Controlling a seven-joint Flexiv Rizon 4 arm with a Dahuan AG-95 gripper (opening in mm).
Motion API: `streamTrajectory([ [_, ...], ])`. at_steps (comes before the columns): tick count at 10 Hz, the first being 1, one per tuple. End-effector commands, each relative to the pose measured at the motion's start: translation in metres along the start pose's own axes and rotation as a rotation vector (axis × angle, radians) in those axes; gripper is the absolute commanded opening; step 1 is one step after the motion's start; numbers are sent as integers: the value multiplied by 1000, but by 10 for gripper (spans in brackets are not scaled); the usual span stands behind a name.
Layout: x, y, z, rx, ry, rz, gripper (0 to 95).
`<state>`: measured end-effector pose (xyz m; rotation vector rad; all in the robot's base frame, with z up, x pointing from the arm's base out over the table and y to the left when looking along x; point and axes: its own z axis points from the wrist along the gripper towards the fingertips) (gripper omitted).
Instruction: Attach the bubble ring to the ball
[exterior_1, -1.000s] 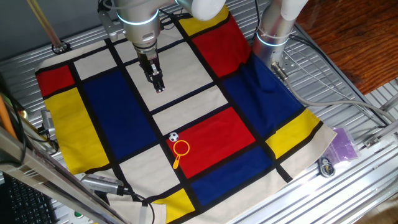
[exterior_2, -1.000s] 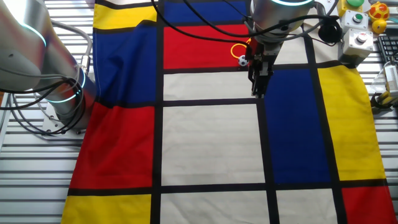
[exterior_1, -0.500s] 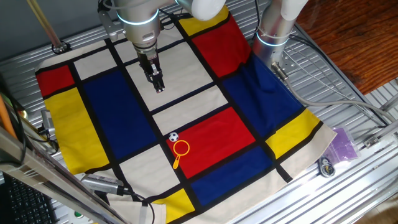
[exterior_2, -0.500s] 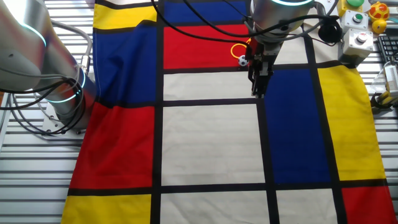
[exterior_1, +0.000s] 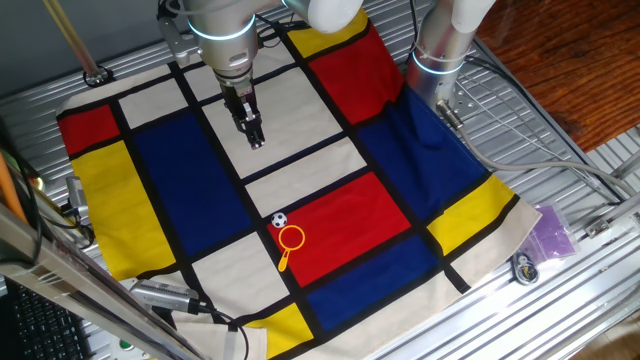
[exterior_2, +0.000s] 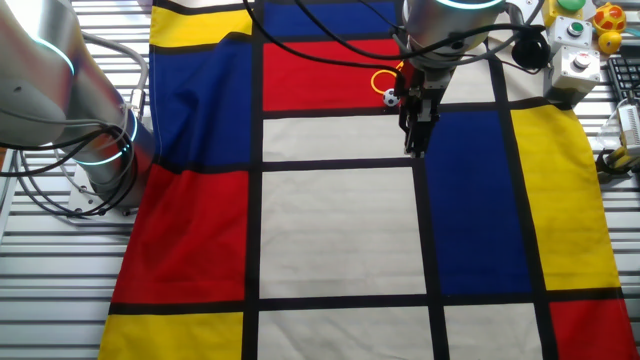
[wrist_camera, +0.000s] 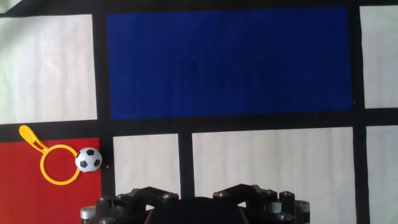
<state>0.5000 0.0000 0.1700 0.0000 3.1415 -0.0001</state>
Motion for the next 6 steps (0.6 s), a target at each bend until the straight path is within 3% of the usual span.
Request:
streamTrajectory([
  [1,0,0,0,-48,-16,-555,0],
  [6,0,0,-1,-30,-9,-557,0],
])
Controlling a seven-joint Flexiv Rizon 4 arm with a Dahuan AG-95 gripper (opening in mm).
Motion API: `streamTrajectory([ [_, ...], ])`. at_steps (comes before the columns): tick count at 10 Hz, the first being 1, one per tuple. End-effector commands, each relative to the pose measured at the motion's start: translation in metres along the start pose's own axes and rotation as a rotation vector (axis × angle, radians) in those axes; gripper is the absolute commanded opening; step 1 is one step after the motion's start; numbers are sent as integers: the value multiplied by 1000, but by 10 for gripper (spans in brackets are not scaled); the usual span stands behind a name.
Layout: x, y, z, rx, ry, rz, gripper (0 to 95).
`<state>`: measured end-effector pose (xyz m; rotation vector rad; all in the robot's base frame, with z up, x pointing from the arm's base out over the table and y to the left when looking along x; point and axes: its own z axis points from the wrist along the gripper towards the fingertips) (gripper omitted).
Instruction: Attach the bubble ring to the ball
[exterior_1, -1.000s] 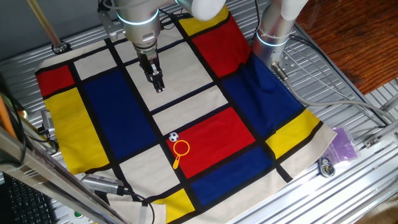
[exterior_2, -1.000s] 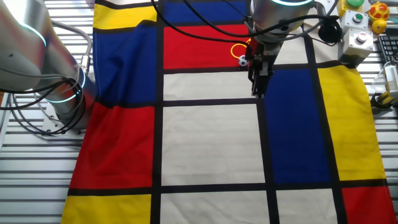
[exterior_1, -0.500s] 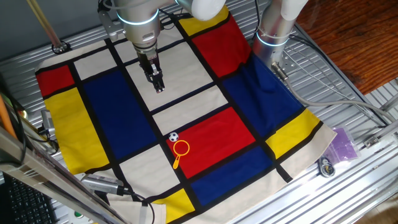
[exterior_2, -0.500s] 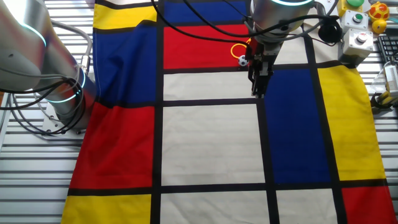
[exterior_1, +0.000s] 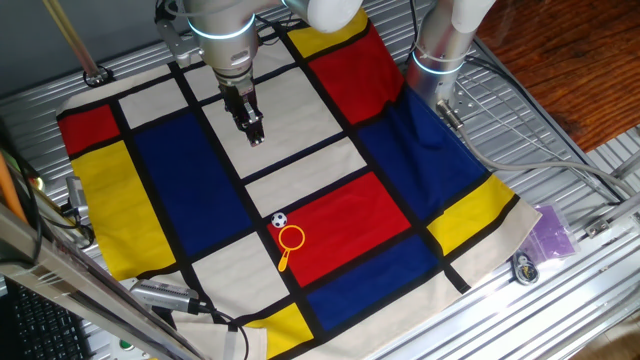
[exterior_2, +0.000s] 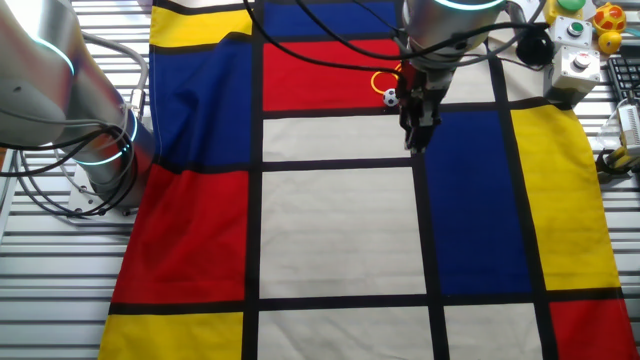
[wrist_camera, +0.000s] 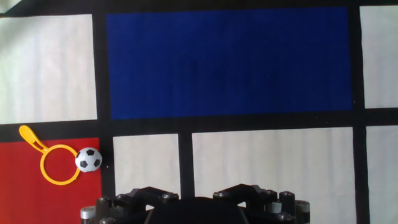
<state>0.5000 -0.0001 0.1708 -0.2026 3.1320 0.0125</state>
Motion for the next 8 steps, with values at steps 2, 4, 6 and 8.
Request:
streamTrajectory([
  [2,0,0,0,-17,-1,-435,0],
  [4,0,0,0,-18,5,-448,0],
  [6,0,0,0,-13,19,-476,0],
  [8,0,1,0,-12,21,-497,0],
])
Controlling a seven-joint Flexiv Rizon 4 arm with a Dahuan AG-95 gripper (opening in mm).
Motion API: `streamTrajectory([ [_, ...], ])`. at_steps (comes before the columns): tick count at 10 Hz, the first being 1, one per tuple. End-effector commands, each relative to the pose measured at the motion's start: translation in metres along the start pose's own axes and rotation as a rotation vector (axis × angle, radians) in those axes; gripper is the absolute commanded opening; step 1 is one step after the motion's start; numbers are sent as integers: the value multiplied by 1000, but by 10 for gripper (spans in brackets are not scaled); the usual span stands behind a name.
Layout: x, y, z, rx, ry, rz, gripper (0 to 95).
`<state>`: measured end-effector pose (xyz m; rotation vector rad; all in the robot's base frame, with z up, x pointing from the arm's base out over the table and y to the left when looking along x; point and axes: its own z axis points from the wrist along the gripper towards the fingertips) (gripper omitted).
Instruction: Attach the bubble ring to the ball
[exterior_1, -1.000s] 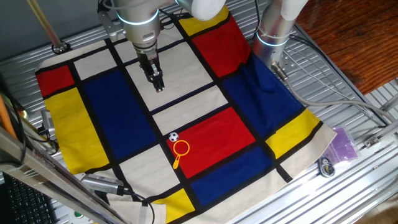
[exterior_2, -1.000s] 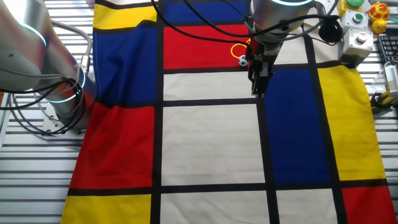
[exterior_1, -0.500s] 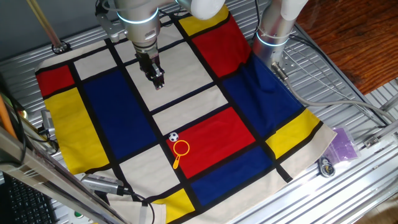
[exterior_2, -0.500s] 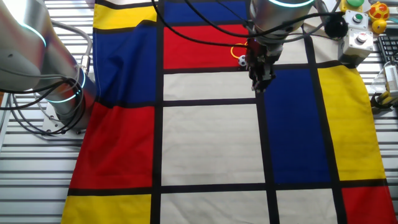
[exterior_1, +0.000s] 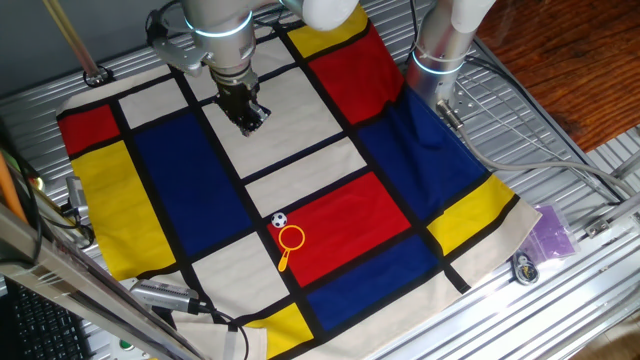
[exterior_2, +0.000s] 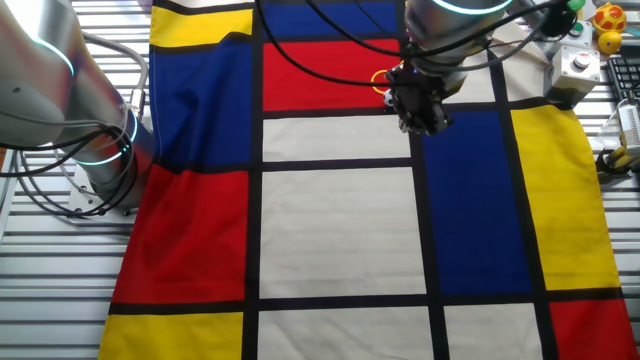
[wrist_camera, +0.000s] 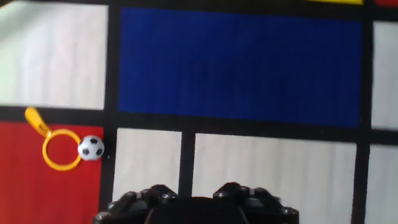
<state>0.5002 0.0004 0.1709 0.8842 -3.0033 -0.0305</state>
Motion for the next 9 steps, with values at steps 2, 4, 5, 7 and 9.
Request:
streamTrajectory([
  [2,-12,10,5,-1,9,-117,0],
  [4,-32,20,9,-3,14,-168,0],
  [5,-42,19,12,-6,9,-217,0],
  [7,-44,19,12,18,34,-279,0],
  [9,-44,18,13,19,38,-265,0],
])
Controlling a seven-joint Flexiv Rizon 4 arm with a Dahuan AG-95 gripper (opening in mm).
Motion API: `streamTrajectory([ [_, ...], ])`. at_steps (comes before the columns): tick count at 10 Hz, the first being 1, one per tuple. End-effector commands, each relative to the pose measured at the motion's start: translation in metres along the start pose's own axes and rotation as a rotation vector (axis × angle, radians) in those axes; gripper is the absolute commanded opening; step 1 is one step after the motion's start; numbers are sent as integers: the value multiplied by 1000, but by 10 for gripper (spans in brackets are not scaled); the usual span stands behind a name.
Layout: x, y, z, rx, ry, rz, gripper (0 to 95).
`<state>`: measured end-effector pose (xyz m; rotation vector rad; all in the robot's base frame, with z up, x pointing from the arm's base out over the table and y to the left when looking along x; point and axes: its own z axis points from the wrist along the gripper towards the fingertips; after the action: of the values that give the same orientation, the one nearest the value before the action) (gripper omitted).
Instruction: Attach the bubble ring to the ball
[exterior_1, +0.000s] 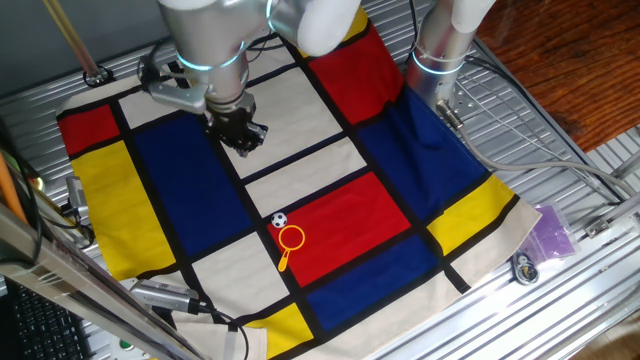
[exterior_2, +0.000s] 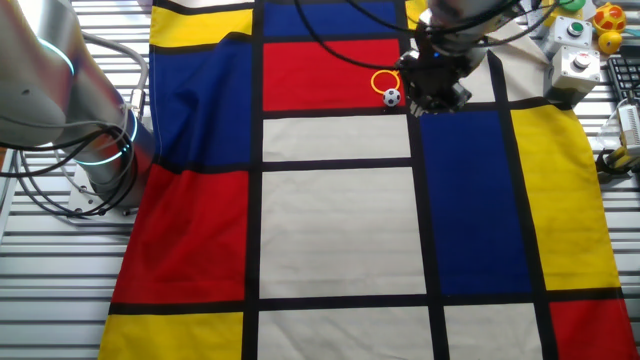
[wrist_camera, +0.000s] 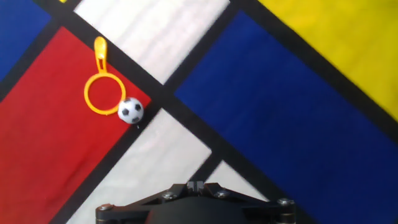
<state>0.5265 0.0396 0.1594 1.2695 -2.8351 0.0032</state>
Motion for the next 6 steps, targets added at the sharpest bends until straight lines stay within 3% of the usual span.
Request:
streamTrajectory([
  [1,-1,0,2,3,7,3,0],
  [4,2,1,3,17,22,6,0],
  [6,2,1,3,27,17,85,0],
])
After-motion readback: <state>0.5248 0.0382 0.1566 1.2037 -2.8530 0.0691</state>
